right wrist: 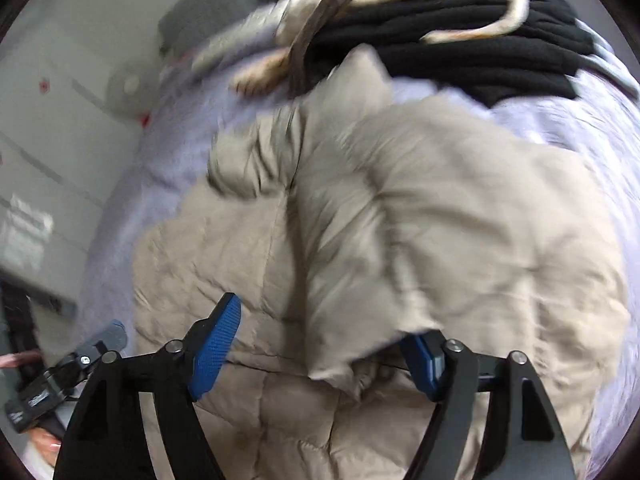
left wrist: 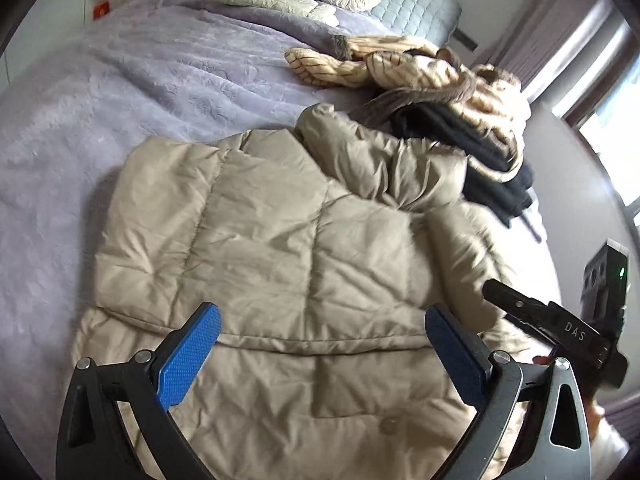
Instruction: Fold large clothes
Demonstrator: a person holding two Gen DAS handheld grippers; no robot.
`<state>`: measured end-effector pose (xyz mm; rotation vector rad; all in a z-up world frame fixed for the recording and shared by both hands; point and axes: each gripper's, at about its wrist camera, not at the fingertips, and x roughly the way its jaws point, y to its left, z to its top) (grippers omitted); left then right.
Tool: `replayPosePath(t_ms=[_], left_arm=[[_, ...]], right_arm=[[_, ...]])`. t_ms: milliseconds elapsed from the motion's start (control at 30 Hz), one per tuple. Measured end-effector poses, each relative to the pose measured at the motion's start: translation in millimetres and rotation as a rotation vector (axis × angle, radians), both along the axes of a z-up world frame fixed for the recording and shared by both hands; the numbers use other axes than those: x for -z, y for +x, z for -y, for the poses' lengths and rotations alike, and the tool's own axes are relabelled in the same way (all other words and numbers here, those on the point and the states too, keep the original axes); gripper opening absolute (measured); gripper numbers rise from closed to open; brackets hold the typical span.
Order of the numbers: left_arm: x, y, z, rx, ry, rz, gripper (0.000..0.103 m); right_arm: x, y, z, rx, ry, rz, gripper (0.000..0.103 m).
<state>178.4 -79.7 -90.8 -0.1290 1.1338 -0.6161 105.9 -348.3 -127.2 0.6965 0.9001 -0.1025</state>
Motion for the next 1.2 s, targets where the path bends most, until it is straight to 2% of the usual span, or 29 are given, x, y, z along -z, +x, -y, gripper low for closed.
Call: replayPosePath(t_ms=[167,200,233,300,333,400,533,667,733,767,800,833,900,1000,1100,1200], left_arm=[[0,10,-5,-0.023,-0.014,-0.026,0.102],[0,10,-6,-0.029,-0.012,-0.029,0.102],[1,11,-8,-0.037,-0.006,-0.032,0.102],[4,12,-9,-0.047,0.02,-0.028,0.102],[5,13,-8,-0.055,0.06,-0.018,0.102],[8,13,-8,-0.054,0.106,0.005,0.102],[10,16,-12,-0.05,0.17,0.034,0.102],[9,23,-23,-0.074,0.183,0.043,0.102],[9,26,-30,-0.091,0.179,0.036,0.102],[9,28,-33,-0.095,0.177,0.033,0.102],[9,28,-34,-0.098,0.172,0.03,0.102],[9,29,-35,-0.096,0.163,0.024,0.102],[11,29,-33,-0.076,0.142,0.008,0.102],[13,27,-22,-0.023,0.102,-0.015,0.102],[21,26,-6,0.028,0.056,-0.055,0.102],[41,29,13,0.061,0.051,-0.124,0.102]], right_arm=[[10,-11,38,0.216,0.18,0.037,0.079],[14,-10,43,0.242,0.2,0.035,0.075],[15,-9,45,0.255,0.216,0.042,0.067],[14,-4,44,0.251,0.229,0.052,0.017],[7,3,39,0.231,0.214,0.067,0.015],[-10,19,21,0.145,0.119,0.103,0.014],[-40,58,-46,-0.126,-0.077,0.136,0.014],[-30,73,-107,-0.344,-0.209,0.055,0.019],[-17,76,-124,-0.403,-0.247,-0.009,0.034],[-11,73,-129,-0.419,-0.261,-0.034,0.051],[-8,69,-130,-0.422,-0.271,-0.048,0.069],[-8,63,-128,-0.418,-0.269,-0.047,0.072],[-11,49,-115,-0.398,-0.233,-0.047,0.072],[-11,21,-75,-0.294,-0.149,-0.075,0.072],[-1,-11,-16,-0.132,-0.015,-0.119,0.072],[13,-45,39,0.059,0.143,-0.137,0.072]])
